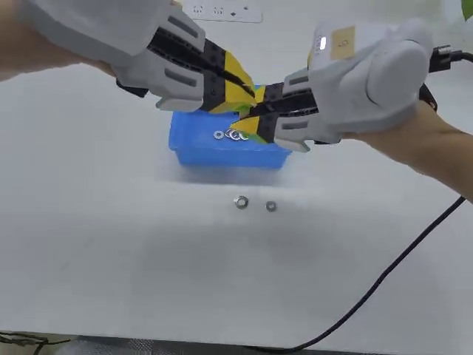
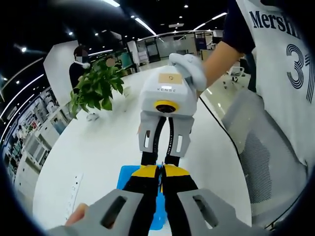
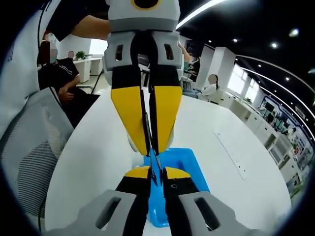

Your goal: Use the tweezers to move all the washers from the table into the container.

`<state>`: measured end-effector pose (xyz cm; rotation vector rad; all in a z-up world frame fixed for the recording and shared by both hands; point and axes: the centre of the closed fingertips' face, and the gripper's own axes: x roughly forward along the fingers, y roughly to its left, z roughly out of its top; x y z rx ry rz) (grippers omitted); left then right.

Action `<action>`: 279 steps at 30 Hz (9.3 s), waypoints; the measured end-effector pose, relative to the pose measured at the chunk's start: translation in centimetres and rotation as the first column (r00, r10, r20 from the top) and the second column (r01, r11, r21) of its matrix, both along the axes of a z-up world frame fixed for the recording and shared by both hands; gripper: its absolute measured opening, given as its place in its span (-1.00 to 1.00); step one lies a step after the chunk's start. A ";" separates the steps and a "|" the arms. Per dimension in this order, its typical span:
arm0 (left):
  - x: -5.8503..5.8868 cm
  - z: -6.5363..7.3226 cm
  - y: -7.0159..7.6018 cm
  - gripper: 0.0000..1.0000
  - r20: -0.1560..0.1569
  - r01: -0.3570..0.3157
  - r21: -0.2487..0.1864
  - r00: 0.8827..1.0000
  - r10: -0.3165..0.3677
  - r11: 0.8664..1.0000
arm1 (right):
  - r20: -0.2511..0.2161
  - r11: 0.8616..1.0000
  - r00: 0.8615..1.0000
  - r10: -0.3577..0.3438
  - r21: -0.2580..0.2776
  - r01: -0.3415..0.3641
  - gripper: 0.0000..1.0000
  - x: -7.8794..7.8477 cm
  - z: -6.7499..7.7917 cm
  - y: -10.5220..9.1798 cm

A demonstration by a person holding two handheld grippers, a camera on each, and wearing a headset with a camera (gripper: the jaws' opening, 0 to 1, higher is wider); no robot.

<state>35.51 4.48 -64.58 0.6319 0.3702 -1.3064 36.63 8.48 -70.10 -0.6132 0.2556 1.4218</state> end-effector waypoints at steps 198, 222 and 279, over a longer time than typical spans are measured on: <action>6.4 -6.3 -1.7 -0.86 -0.151 -0.014 -0.121 0.989 -0.005 0.993 | -0.111 0.993 0.991 -0.070 -0.099 0.059 -0.81 5.4 -6.4 -0.5; 5.9 -6.7 -1.6 -0.87 -0.161 -0.038 -0.123 0.987 0.018 0.992 | -0.135 0.993 0.987 -0.084 -0.090 0.072 -0.76 5.1 -6.9 -0.8; -4.7 -2.1 -2.4 -0.89 -0.147 0.012 -0.163 0.989 -0.036 0.987 | -0.136 0.994 0.991 0.016 -0.108 -0.031 -0.75 -5.9 -4.2 -3.2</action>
